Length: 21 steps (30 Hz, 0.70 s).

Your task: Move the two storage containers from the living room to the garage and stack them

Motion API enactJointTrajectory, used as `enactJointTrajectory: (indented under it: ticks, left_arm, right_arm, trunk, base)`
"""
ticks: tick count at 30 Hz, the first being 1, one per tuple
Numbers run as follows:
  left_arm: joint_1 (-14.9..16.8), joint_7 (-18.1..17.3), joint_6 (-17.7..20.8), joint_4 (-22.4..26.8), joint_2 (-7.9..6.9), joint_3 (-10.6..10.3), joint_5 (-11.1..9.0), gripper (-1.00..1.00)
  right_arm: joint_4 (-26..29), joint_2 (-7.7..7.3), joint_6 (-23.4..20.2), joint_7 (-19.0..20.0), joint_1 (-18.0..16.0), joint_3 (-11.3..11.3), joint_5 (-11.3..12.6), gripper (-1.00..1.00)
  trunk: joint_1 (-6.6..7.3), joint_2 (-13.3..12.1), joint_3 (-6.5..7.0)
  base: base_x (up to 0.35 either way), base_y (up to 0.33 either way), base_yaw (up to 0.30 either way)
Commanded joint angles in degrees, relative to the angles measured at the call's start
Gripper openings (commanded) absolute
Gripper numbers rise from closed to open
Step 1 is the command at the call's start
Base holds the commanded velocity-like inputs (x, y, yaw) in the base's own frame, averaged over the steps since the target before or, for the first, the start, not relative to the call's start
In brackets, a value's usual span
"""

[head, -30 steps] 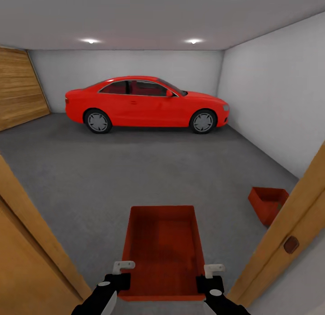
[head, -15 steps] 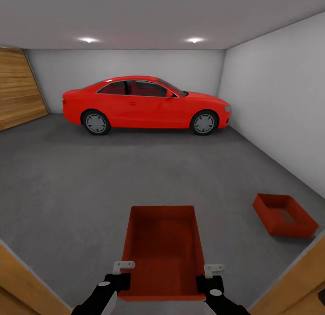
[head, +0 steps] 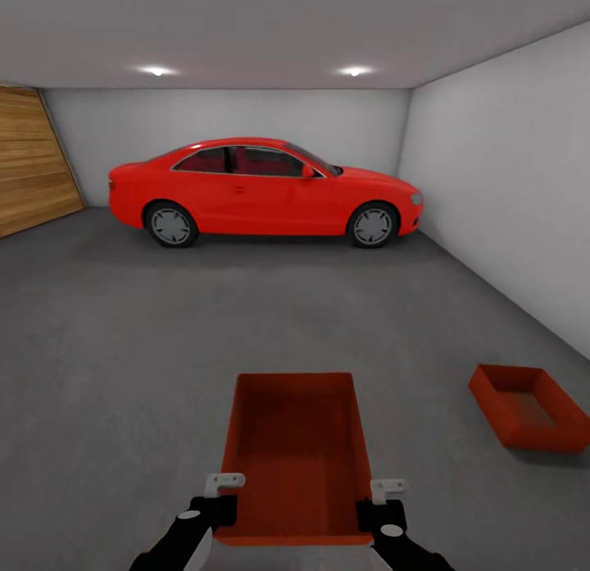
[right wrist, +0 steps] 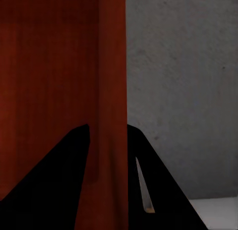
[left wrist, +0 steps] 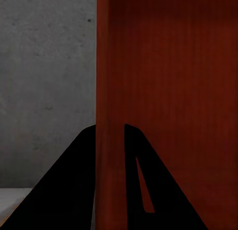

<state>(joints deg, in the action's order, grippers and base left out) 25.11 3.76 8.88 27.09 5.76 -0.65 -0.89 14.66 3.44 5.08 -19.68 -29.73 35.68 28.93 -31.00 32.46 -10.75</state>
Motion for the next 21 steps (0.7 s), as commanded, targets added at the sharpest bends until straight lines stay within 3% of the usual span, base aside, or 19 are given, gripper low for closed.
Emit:
enactJointTrajectory:
  ticks: [1, 21]
  left_arm:
    - [0.0, 0.6, 0.1, 0.3, -0.92, -0.5, 1.0, -1.0]
    - [0.0, 0.6, 0.1, 0.2, -0.88, -0.5, 1.0, -1.0]
  right_arm:
    - [-0.3, -0.54, 0.5, -1.0, -0.1, -0.4, 1.9, -1.0]
    - [-0.3, -0.54, 0.5, -1.0, -0.1, -0.4, 1.9, -1.0]
  trunk:
    - [-0.05, 0.1, -0.09]
    - [-0.05, 0.1, -0.09]
  base:
    - [0.323, 0.0, 0.0]
    - [0.323, 0.0, 0.0]
